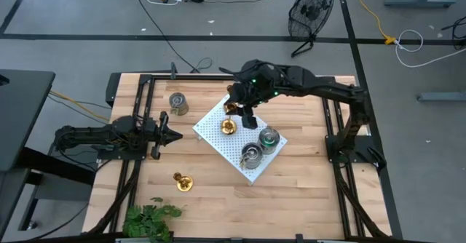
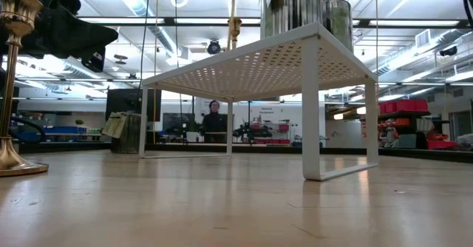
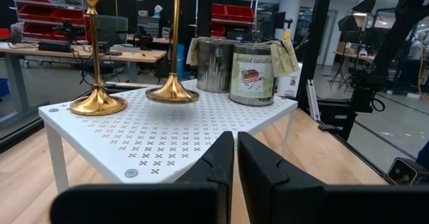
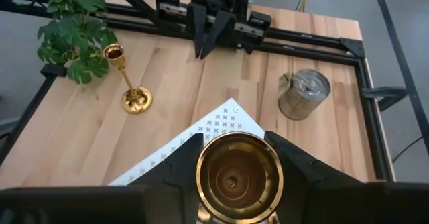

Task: Pick & Place candle stick holders
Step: Put the top right gold candle holder on the shelf align with the other gold metal candle holder

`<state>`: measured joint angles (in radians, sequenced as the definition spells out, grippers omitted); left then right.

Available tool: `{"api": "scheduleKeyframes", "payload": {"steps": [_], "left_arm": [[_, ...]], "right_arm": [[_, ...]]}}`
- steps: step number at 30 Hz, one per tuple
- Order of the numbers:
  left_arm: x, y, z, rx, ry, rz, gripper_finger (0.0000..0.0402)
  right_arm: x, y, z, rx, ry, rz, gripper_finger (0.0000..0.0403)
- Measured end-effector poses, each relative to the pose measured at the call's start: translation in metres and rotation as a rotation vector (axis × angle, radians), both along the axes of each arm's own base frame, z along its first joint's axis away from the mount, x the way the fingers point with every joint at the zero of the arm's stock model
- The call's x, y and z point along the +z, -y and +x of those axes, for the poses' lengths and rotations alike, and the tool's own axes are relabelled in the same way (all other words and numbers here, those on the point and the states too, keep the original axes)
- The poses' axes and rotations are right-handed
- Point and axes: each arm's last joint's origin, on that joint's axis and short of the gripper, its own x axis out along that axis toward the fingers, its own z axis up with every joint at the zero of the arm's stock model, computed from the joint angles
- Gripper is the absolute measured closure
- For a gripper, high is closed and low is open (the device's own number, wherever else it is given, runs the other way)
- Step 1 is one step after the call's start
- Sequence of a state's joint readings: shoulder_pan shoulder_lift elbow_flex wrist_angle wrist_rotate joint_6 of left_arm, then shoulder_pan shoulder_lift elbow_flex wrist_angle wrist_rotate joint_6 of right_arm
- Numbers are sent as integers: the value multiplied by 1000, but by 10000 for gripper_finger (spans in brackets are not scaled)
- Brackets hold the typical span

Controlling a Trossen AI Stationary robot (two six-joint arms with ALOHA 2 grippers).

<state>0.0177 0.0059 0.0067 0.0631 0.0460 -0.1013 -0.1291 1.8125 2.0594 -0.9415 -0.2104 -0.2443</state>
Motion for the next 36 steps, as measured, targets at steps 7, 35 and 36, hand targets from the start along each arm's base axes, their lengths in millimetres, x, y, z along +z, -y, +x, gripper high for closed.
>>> {"api": "scheduleKeyframes", "payload": {"steps": [7,35,36], "left_arm": [[0,0,0,0,0,0,376],[0,0,0,0,-1,0,376],[0,0,0,-1,0,0,376]], "right_arm": [[0,0,9,1,17,-1,266],[-15,34,33,-156,-13,38,266],[-15,35,33,-158,-13,39,266]]}}
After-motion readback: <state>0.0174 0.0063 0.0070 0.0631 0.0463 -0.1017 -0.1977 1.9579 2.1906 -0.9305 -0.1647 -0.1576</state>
